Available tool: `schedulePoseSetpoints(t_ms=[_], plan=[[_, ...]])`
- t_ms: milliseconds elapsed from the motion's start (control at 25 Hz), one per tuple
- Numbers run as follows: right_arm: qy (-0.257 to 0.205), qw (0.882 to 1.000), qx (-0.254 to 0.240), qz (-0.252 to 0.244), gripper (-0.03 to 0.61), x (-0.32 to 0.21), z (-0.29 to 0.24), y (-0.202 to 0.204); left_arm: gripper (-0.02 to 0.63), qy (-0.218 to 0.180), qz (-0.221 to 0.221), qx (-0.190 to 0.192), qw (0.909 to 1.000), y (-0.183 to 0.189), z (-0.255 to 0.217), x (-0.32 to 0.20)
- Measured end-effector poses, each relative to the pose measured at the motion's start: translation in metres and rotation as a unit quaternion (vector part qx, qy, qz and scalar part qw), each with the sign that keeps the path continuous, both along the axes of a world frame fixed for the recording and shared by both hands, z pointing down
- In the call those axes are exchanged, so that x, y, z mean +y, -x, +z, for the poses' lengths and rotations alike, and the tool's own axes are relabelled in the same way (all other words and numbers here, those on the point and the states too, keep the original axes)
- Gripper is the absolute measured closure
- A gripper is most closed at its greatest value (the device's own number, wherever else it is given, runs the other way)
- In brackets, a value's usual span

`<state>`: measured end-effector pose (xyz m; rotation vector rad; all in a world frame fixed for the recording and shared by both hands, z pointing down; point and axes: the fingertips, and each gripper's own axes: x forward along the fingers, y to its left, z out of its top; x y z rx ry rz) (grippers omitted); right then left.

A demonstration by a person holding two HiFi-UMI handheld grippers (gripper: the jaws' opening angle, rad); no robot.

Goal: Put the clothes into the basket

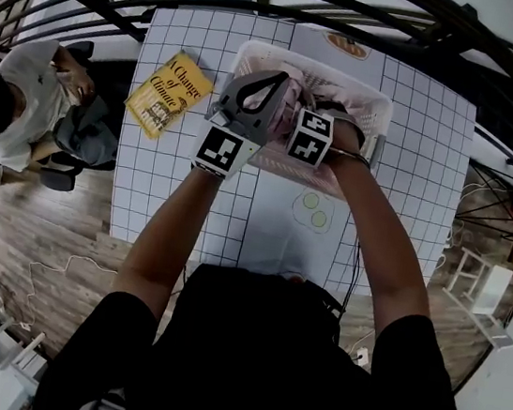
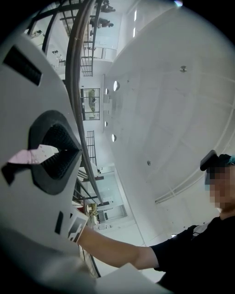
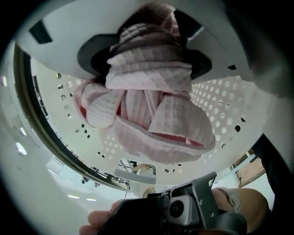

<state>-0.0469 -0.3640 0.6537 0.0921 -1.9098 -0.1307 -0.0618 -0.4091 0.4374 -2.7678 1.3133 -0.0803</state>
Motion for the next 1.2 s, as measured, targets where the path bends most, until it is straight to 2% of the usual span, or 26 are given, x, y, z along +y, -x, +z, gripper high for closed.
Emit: schedulePoseSetpoints(t_ms=[320, 640, 880, 1080, 1200], plan=[[0.021, 1.0, -0.002, 0.01, 0.202, 0.003, 0.027, 0.0, 0.614, 0.004, 0.011, -0.013, 0.9999, -0.011, 0.021, -0.012], [0.041, 0.999, -0.001, 0.014, 0.202, 0.005, 0.048, -0.007, 0.614, 0.026, 0.025, -0.033, 0.9988, -0.021, 0.045, -0.023], [0.055, 0.998, 0.006, 0.012, 0.2, 0.008, 0.063, -0.011, 0.614, 0.056, 0.053, -0.059, 0.9953, -0.031, 0.067, -0.024], [0.063, 0.998, 0.013, 0.015, 0.191, 0.008, 0.075, -0.015, 0.614, 0.055, 0.06, -0.077, 0.9936, -0.036, 0.072, -0.023], [0.064, 0.998, 0.016, 0.017, 0.187, 0.008, 0.081, -0.015, 0.614, 0.057, 0.055, -0.072, 0.9942, -0.033, 0.072, -0.024]])
